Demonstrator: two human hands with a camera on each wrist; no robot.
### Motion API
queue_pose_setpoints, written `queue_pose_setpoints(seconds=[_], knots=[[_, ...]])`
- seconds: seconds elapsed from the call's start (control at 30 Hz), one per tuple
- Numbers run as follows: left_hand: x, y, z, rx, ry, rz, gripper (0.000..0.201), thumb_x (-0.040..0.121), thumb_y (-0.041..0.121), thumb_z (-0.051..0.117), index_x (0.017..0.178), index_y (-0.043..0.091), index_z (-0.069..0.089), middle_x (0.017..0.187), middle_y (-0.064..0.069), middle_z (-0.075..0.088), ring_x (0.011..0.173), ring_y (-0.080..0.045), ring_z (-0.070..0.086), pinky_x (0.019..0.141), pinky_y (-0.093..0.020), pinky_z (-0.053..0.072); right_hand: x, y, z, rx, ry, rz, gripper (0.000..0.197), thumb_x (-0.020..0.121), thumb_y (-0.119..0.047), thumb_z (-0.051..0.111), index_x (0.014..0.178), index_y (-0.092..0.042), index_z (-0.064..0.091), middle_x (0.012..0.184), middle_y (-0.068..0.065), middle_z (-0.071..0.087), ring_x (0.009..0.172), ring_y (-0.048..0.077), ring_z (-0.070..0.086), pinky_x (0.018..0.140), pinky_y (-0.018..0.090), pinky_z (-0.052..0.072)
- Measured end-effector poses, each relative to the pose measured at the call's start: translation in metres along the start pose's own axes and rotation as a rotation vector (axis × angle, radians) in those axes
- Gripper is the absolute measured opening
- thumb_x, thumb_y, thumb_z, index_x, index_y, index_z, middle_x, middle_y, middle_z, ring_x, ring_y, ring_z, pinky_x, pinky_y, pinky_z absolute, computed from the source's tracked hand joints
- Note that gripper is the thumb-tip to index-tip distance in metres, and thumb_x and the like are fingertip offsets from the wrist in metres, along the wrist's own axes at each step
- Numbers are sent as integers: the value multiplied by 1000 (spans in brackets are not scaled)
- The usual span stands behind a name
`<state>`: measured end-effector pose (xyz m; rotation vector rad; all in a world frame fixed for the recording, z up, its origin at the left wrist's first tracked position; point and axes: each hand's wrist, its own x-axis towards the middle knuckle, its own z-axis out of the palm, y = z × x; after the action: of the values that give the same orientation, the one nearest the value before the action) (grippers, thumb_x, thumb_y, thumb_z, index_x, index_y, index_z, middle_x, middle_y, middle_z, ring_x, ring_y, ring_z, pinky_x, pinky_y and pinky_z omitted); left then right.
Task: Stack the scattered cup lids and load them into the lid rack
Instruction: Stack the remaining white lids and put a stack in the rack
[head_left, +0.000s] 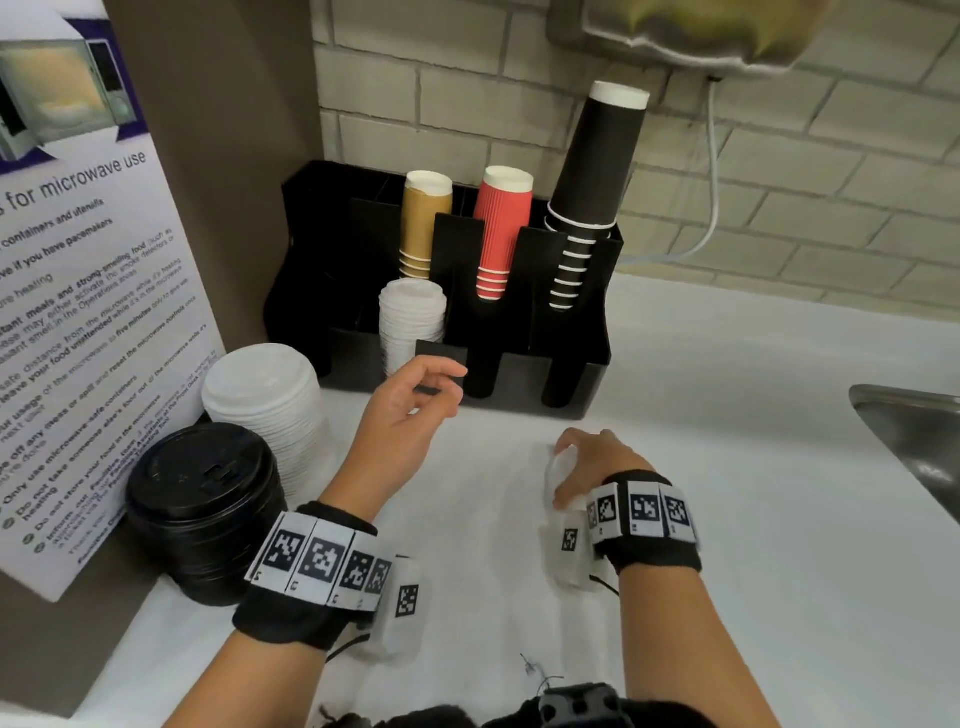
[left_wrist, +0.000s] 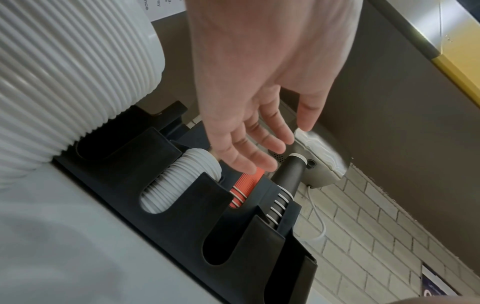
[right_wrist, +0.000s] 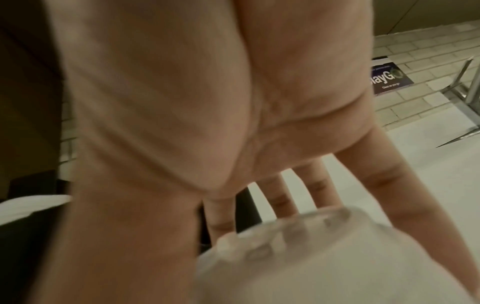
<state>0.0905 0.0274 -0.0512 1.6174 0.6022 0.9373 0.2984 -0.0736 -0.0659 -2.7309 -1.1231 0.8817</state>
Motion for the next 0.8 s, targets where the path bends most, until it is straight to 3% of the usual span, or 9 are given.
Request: queue_pose_setpoints(seconds=[0.07, 0.13, 0.23, 0.33, 0.4, 0.47, 0.57, 0.7, 0.8], knots=[[-1, 1, -2, 18, -25, -5, 24, 93, 8, 59, 99, 30, 64, 83, 20, 64, 83, -6, 62, 76, -15, 47, -4, -4, -6, 115, -14, -118, 58, 66, -24, 81, 116, -35, 53, 114, 1, 51, 97, 21, 56, 74, 34, 51], [-2, 0, -4, 65, -59, -17, 30, 88, 10, 67, 104, 35, 63, 97, 18, 64, 87, 0, 62, 77, -17, 46, -15, -15, -17, 315, -61, -314, 52, 68, -26, 81, 110, -42, 55, 108, -6, 55, 92, 13, 58, 66, 29, 53], [-6, 0, -4, 100, -173, -47, 66, 73, 27, 83, 127, 45, 50, 132, 17, 51, 110, 3, 56, 87, -22, 49, -37, -40, -30, 529, -91, -622, 56, 66, -31, 81, 112, -48, 54, 113, -9, 56, 102, 16, 61, 71, 27, 56], [-10, 5, -3, 15, -235, -44, 98, 59, 36, 86, 142, 47, 35, 148, 16, 39, 128, -6, 49, 98, -32, 50, -51, -58, -34, 702, -117, -774, 66, 64, -29, 82, 120, -42, 51, 120, 1, 59, 107, 21, 63, 83, 37, 57], [-11, 10, -4, -57, -213, -21, 99, 59, 34, 86, 143, 45, 35, 146, 13, 42, 126, -10, 52, 98, -39, 52, -55, -65, -34, 771, -127, -816, 66, 67, -22, 82, 124, -33, 49, 122, 5, 60, 109, 23, 63, 86, 39, 56], [-12, 14, -7, -118, -190, 10, 95, 60, 28, 89, 141, 42, 40, 140, 13, 48, 121, -12, 58, 92, -37, 56, -58, -69, -33, 803, -116, -829, 63, 69, -19, 80, 124, -27, 51, 121, 6, 61, 108, 23, 64, 84, 38, 56], [-14, 16, -14, -154, -187, 43, 89, 60, 25, 90, 137, 36, 47, 131, 18, 55, 118, -16, 60, 86, -37, 57, -61, -71, -33, 814, -103, -839, 57, 71, -23, 79, 123, -29, 56, 118, 5, 62, 106, 22, 65, 84, 41, 57], [-17, 18, -18, -169, -202, 55, 82, 58, 27, 88, 131, 41, 53, 129, 19, 57, 118, -17, 60, 85, -36, 57, -63, -68, -33, 833, -120, -847, 59, 71, -25, 80, 125, -29, 57, 116, 6, 66, 105, 25, 66, 87, 50, 56], [-18, 18, -17, -176, -196, 57, 79, 59, 26, 88, 129, 43, 54, 128, 18, 57, 117, -18, 60, 85, -37, 57, -63, -67, -31, 868, -123, -860, 61, 68, -26, 80, 125, -28, 58, 115, 8, 67, 104, 25, 67, 83, 45, 57]])
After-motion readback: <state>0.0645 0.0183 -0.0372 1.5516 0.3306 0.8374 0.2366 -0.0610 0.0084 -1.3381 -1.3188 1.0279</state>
